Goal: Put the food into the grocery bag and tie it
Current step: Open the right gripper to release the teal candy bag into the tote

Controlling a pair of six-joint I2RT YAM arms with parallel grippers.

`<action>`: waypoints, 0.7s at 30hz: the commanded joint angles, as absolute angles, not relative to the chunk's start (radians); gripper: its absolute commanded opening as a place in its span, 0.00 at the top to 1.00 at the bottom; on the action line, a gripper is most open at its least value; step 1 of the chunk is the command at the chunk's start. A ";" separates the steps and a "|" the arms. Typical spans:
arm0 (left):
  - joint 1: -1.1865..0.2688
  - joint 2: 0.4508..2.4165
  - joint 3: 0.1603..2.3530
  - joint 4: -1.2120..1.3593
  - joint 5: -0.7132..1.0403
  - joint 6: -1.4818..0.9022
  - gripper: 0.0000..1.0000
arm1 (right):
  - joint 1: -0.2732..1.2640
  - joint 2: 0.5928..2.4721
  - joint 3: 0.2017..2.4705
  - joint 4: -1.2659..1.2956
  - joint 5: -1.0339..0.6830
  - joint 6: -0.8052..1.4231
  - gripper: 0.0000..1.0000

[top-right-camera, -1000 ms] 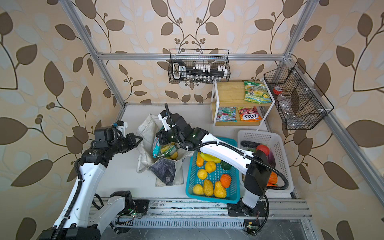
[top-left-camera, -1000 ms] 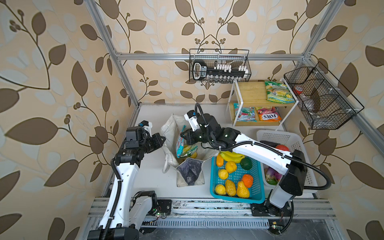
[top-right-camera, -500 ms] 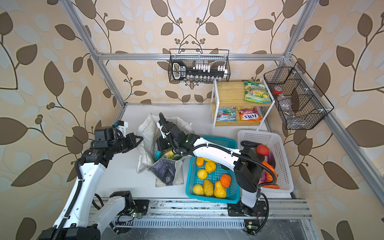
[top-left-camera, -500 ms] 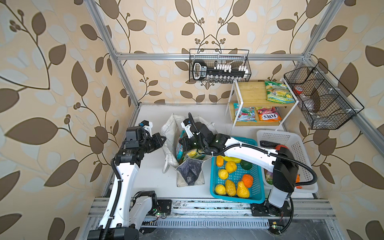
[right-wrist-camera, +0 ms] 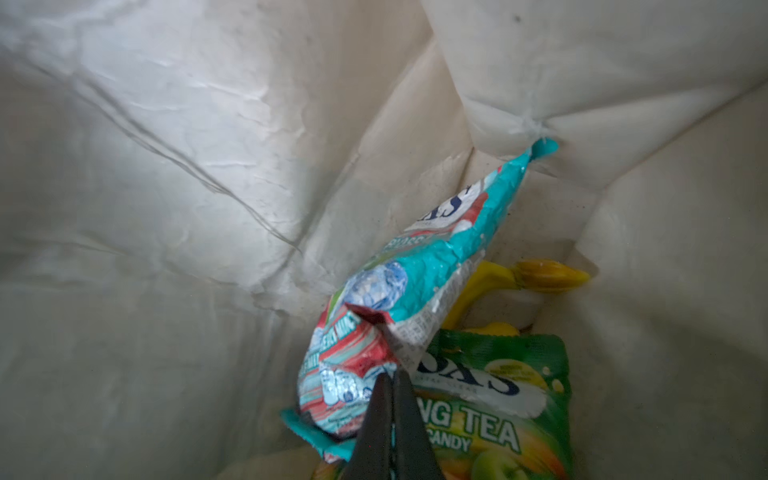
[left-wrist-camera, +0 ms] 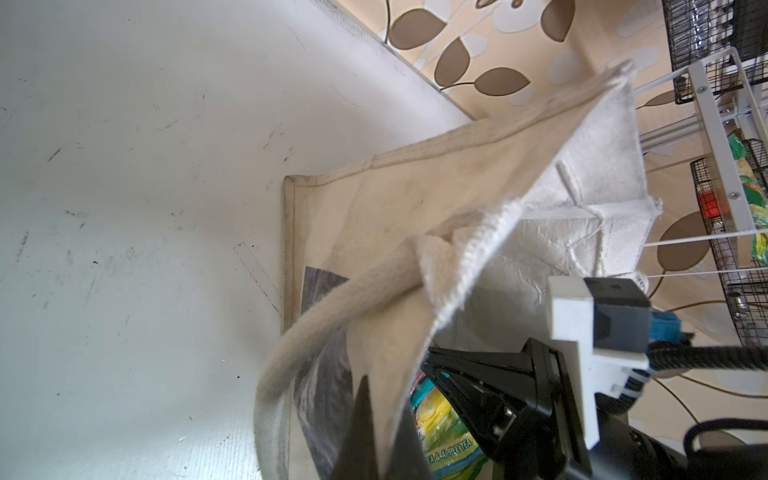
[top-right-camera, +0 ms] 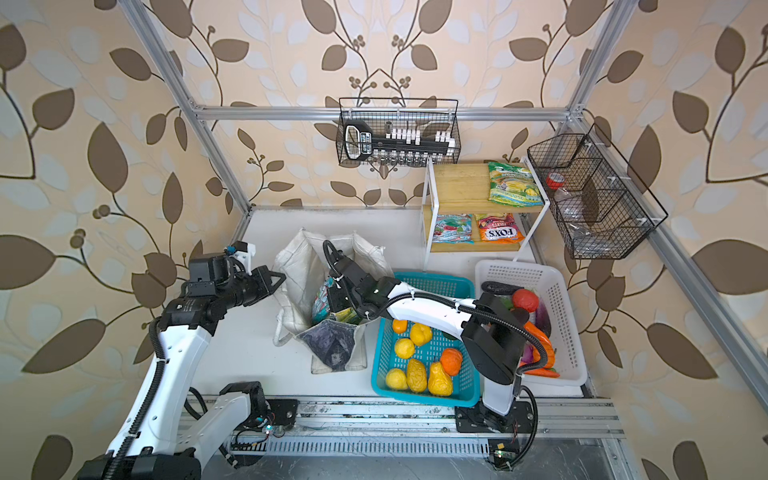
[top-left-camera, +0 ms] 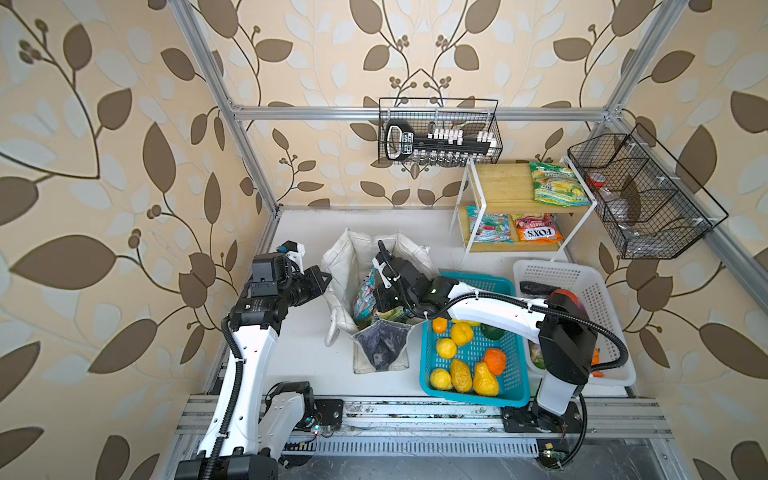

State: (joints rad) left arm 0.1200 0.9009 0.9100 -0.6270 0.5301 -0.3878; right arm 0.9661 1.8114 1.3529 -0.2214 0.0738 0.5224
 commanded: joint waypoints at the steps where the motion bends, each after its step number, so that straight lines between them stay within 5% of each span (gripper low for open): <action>1: 0.132 0.899 0.920 -0.610 0.528 -0.360 1.00 | 0.965 1.806 1.324 -0.288 0.133 0.490 1.00; 7: 0.132 0.897 0.917 -0.607 0.536 -0.364 1.00 | 0.965 1.786 1.324 -0.293 0.144 0.487 0.90; 14: 0.133 0.896 0.922 -0.611 0.555 -0.366 1.00 | 0.964 1.696 1.247 -0.163 0.110 0.501 0.57; 21: 0.133 0.902 0.916 -0.599 0.586 -0.379 1.00 | 0.966 1.650 1.259 -0.185 0.156 0.504 0.49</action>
State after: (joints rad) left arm 0.1200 0.9047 0.9100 -0.6247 0.5449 -0.3847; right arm 0.9615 1.6787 1.2568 -0.1886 0.1200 0.5060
